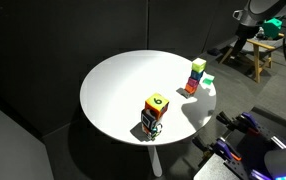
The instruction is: Put the dark green block on the light green block
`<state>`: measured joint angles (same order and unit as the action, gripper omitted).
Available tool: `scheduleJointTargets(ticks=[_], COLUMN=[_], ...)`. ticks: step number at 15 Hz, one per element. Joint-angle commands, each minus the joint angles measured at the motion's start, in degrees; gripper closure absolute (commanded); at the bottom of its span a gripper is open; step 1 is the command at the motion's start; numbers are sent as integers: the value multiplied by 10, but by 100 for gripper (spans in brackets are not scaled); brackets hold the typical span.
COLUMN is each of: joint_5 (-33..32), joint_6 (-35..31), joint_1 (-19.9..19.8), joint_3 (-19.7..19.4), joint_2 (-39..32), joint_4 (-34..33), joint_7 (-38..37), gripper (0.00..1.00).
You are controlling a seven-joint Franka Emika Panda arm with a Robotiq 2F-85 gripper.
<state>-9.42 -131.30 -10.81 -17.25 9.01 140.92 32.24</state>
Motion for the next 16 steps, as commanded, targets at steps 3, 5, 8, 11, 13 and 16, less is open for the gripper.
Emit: scheduleJointTargets(ticks=[3,5,8,11,13,16], joint_5=[9,7,6,12,21,51], joint_6=[-9,-20,-48,-73,-76,-67], joint_1=[-18,-23,-30,-37,-42,-49], joint_3=[-12,-11,-9,-7,-5,-1], joint_2=[-42,-57,-82,-106,-122,-143], joint_4=[-35,-41,-47,-52,-58,-71], joint_7=[42,36,33,38,43,63], gripper=[0,0,0,0,0,0])
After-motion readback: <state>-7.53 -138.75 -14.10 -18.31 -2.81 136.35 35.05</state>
